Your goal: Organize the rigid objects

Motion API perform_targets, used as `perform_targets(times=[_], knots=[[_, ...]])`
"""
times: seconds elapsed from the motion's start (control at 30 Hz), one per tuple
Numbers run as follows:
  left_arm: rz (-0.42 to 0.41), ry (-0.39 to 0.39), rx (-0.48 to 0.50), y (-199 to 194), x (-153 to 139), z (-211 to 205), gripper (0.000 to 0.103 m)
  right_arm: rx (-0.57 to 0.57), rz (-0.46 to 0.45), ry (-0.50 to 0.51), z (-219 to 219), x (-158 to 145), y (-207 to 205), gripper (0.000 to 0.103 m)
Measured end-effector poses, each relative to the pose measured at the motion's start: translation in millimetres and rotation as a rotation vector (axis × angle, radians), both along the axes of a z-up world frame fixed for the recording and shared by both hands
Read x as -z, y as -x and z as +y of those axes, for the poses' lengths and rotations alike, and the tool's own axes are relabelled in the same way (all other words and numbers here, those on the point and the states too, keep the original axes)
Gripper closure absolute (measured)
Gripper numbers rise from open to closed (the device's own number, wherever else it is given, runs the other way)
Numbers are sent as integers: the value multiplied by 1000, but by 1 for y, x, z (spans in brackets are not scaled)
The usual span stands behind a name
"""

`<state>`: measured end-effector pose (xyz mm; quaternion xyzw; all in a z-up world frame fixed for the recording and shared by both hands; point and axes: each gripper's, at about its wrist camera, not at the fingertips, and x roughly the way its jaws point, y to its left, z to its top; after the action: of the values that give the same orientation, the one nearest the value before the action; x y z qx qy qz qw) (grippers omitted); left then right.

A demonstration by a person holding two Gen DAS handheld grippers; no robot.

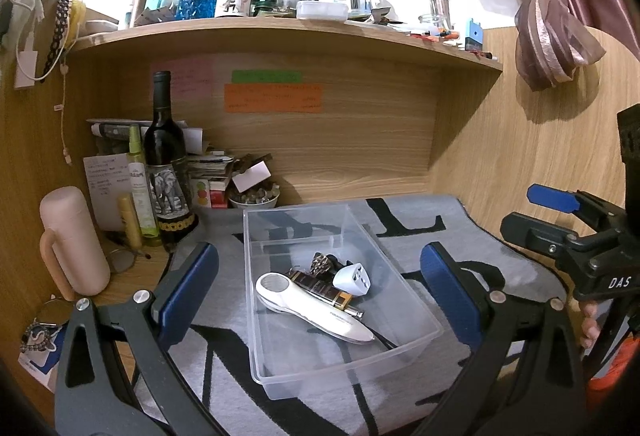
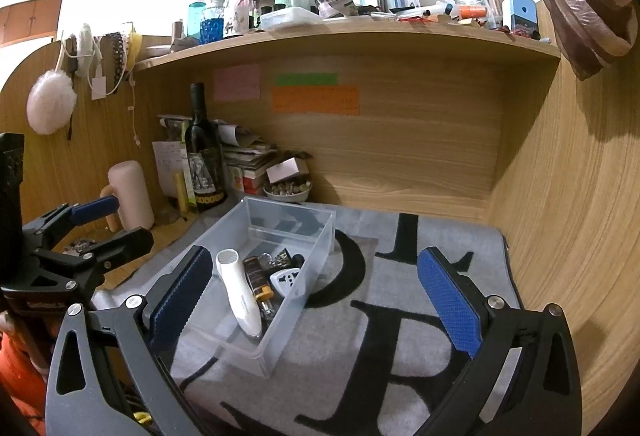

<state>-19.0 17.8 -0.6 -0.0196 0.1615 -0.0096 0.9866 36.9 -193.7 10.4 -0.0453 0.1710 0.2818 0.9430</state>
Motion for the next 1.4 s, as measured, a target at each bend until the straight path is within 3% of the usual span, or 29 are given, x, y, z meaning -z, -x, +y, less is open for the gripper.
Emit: perform_targets(times=[1.4], knots=[[35,22,23,-7,5,-3,0,3,30,-6,1,4,-3,0]])
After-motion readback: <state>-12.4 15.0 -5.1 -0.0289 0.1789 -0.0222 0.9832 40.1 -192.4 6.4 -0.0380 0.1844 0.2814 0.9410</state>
